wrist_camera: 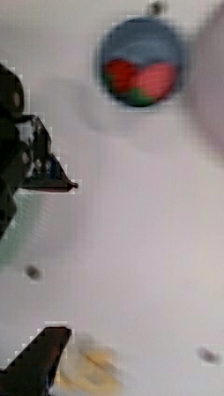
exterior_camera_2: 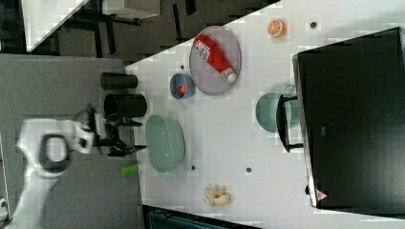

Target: Drag strainer right to left.

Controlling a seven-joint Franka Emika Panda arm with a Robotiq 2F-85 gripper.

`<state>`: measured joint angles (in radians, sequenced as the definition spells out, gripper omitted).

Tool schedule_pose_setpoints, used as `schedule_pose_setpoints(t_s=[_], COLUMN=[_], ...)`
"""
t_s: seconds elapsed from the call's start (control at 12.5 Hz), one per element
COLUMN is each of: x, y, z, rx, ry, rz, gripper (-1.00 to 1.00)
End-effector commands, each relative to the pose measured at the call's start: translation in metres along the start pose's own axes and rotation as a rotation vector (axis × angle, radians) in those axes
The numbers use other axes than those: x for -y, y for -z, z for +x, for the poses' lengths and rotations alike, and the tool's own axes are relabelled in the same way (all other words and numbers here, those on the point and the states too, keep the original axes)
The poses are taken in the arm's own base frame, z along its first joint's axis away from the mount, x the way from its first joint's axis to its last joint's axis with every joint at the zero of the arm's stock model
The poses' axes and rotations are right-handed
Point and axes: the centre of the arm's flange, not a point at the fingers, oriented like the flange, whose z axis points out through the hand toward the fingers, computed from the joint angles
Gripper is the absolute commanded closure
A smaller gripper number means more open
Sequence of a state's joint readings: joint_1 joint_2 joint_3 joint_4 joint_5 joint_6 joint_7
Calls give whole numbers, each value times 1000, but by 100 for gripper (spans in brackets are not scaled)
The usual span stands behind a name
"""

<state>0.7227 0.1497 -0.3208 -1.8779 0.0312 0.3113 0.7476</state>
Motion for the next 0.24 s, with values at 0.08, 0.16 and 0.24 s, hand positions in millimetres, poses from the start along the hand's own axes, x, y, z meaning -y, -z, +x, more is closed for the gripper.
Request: schedule_pose_setpoints(t_s=[0.08,0.16,0.24], x=[-67,-90,-111], y=[83,99,109], z=[136,166,191], rx=[-57,-73,-59], ry=[194,247,288], rz=[39,36,42], gripper=[-100,-100,-100])
